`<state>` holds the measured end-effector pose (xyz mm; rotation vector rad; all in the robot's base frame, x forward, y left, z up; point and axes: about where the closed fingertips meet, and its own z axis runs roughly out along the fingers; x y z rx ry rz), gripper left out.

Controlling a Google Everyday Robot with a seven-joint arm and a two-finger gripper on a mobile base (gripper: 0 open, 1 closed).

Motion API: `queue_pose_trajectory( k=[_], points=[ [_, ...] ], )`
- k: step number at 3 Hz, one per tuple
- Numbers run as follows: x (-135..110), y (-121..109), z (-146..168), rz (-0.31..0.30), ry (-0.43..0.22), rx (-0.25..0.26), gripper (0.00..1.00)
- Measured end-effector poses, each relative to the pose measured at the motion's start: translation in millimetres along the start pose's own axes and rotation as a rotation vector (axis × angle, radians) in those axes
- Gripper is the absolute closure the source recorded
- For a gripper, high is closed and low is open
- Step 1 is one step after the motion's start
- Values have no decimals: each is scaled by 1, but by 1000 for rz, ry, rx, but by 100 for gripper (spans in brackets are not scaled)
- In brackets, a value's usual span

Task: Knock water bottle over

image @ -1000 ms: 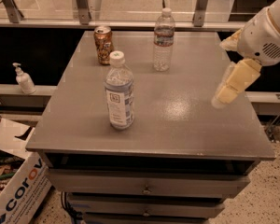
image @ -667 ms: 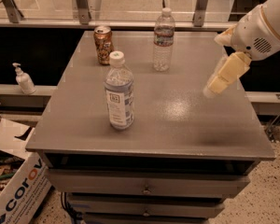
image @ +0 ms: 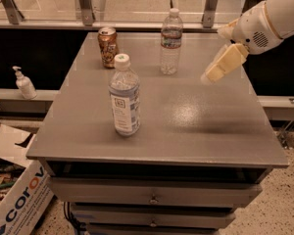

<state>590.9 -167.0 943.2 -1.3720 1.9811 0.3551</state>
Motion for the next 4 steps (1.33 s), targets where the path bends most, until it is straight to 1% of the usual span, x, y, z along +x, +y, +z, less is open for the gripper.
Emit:
queue_pose_trajectory(
  k=[1, 2, 3, 4],
  points=[
    [12, 7, 11, 35, -36, -13, 0],
    [24, 7, 23, 92, -99, -11, 0],
    [27, -4, 27, 144, -185, 17, 0],
    [19, -18, 25, 158, -262, 50, 0]
  ],
)
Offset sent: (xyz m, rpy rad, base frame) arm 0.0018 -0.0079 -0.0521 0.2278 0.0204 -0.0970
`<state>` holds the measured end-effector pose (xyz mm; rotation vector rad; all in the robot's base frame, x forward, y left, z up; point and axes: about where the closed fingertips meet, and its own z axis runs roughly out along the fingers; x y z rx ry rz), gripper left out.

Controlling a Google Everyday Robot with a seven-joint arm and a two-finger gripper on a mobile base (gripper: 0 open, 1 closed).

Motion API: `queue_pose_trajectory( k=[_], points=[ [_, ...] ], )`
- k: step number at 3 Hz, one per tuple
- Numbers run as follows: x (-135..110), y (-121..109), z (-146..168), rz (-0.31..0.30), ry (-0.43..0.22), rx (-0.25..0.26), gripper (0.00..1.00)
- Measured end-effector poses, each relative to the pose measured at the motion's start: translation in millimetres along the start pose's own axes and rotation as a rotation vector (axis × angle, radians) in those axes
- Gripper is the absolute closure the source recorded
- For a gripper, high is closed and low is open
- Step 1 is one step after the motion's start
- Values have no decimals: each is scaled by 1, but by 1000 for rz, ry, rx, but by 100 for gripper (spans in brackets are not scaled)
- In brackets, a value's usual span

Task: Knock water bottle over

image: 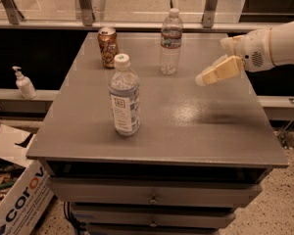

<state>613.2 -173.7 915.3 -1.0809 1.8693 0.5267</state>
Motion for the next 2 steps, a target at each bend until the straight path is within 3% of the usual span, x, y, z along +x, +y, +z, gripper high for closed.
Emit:
queue_pose_trajectory(
  k=[2],
  points=[
    [-28, -19, 18, -28, -111, 10, 0]
  ],
)
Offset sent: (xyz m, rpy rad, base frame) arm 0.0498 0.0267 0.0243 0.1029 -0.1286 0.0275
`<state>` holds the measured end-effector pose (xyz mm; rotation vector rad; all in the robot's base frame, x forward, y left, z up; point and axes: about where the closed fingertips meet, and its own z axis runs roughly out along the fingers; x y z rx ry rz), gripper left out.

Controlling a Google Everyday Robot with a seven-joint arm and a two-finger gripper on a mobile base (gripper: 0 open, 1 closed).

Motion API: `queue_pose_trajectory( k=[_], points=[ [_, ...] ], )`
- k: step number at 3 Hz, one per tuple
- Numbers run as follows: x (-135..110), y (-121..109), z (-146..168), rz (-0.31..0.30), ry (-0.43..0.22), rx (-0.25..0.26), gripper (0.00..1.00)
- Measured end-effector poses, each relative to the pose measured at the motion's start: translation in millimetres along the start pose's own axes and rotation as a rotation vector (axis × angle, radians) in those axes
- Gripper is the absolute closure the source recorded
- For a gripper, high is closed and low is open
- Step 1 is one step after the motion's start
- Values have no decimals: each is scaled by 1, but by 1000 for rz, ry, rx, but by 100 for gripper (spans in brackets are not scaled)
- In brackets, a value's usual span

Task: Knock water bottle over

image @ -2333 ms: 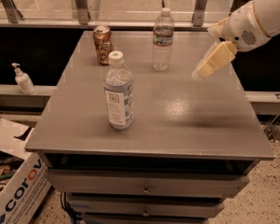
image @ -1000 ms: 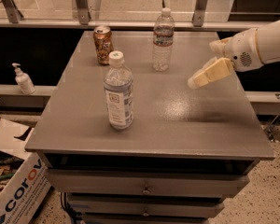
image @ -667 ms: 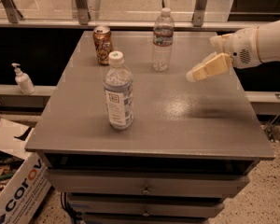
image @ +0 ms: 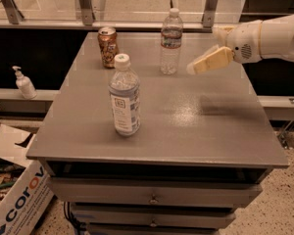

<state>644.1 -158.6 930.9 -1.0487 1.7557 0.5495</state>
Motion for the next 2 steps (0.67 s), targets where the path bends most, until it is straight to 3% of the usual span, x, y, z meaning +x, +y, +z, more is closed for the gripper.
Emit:
queue_pose_trajectory(
  k=[2],
  points=[
    [-19, -6, 44, -25, -48, -39, 0]
  ],
)
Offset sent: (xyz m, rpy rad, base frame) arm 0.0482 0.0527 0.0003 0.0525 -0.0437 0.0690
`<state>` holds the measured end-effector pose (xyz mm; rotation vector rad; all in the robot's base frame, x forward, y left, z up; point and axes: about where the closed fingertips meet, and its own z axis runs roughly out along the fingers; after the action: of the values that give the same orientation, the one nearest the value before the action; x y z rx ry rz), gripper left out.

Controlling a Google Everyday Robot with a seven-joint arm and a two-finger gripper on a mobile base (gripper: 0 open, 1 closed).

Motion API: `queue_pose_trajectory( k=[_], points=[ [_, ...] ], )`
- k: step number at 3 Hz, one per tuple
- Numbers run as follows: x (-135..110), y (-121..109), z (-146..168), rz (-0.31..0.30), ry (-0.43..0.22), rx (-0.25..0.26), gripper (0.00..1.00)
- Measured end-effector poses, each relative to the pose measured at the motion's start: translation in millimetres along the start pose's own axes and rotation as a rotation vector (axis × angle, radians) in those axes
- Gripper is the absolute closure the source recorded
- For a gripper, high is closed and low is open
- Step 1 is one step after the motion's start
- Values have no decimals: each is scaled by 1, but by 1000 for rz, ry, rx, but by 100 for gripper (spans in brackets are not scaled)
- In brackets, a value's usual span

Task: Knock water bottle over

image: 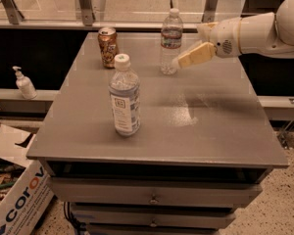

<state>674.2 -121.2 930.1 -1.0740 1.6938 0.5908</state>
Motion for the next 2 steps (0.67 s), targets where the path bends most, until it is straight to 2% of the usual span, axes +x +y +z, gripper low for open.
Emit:
queue_pose_trajectory(
  k=[2],
  points=[
    [-18, -6, 41, -18, -42, -48, 0]
  ],
)
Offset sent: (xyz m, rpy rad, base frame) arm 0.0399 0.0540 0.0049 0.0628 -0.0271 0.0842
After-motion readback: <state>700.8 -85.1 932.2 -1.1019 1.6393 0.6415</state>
